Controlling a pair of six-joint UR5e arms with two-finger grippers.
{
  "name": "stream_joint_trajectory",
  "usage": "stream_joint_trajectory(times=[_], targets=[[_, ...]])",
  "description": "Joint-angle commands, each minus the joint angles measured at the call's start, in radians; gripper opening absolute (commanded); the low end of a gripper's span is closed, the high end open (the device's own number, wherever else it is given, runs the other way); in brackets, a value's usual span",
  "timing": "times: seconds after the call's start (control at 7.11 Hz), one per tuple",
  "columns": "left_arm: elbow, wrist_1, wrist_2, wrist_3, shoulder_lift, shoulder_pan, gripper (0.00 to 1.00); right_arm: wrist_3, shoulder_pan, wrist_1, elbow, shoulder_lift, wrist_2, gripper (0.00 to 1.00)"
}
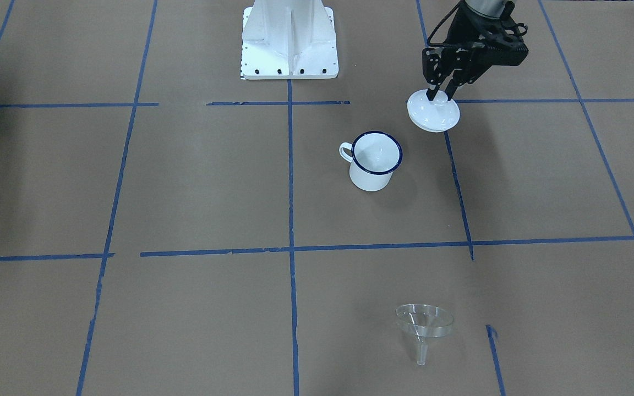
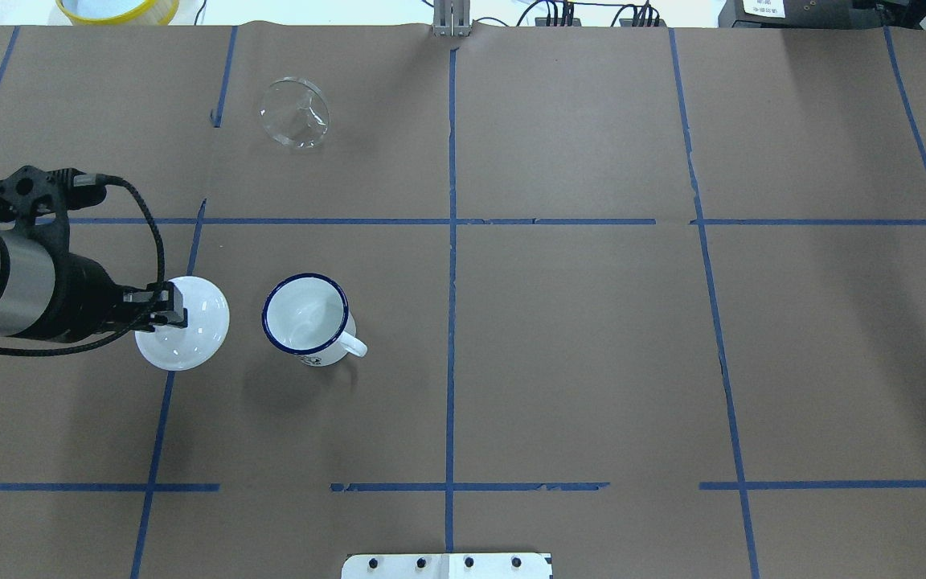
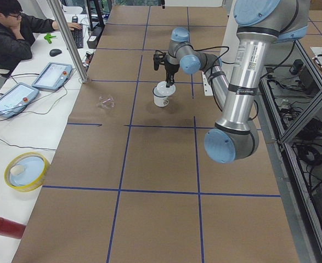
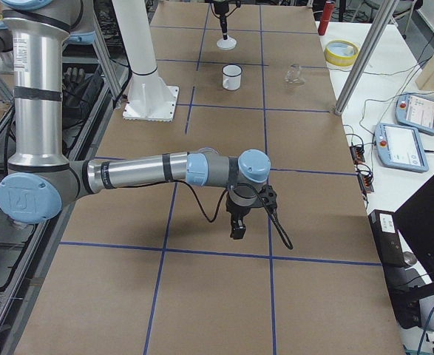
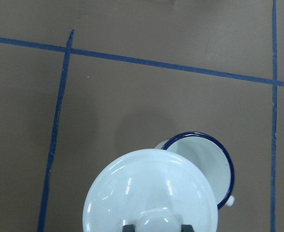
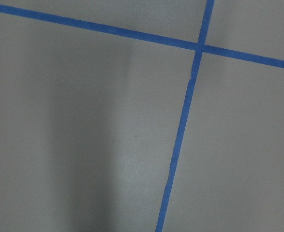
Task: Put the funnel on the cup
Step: 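Lift the lid off the mug and set it down nearer the robot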
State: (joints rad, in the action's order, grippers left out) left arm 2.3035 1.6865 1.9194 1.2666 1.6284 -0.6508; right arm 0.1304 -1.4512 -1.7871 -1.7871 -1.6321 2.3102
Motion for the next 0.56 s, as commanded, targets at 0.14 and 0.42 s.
stream_joint_trajectory(times=[0.14,0.42], targets=[[-0.164,0.206,-0.069,0.092,-0.084,0.124,0.0,0.0,0.0,0.0,0.0,0.0,0.0,1.0],[-0.272,0.265,-0.071,0.135,-0.044,0.163,0.0,0.0,0.0,0.0,0.0,0.0,0.0,1.0]])
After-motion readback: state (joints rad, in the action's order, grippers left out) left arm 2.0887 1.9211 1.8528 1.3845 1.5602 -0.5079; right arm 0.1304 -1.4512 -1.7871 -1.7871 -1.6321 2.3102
